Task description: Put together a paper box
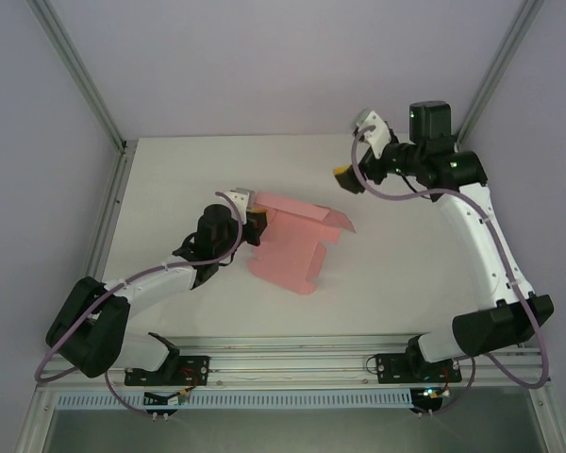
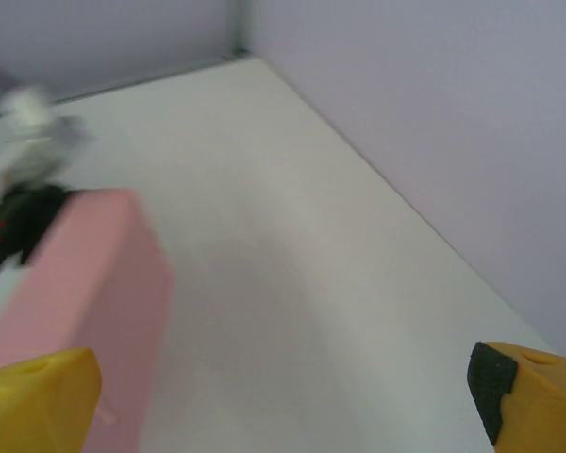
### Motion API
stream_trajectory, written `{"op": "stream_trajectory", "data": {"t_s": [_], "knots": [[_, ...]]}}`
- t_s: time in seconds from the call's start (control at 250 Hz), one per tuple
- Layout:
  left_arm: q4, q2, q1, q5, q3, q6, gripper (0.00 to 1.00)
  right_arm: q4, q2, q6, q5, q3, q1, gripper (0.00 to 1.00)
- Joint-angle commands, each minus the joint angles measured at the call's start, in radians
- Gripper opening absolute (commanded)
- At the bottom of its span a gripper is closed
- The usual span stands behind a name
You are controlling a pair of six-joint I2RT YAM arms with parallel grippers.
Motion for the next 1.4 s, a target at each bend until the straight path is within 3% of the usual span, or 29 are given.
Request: {"op": "stream_trajectory", "data": {"t_s": [0.0,0.188,0.383,0.591,0.719,1.106,1.398], "knots": [[-0.024,-0.013,0.007,0.041,0.023,0.044,0.0,-0.27,0.004,-0.361,-0.255,-0.001,0.032,1.0],[-0.028,-0.009,0.008,0.087,0.028,0.055,0.0,-0.362,0.053,-0.444,0.015,-0.01,0.193,1.0],[-0.032,-0.029,0.007,0.131,0.021,0.077,0.0,-0.297,0.094,-0.404,0.127,-0.015,0.223,1.0],[-0.021,-0.039,0.007,0.141,0.014,0.072,0.0,-0.328,0.116,-0.428,0.148,-0.017,0.24,1.0],[-0.001,-0.024,0.007,0.162,0.018,0.057,0.0,-0.244,0.118,-0.38,0.194,-0.056,0.263,0.99],[0.072,0.044,0.007,0.271,0.04,-0.003,0.0,0.342,0.057,-0.238,0.249,-0.334,0.35,0.99],[0.047,0.064,0.008,0.13,0.035,-0.024,0.0,0.25,-0.017,-0.274,0.356,-0.306,0.349,1.0]]}}
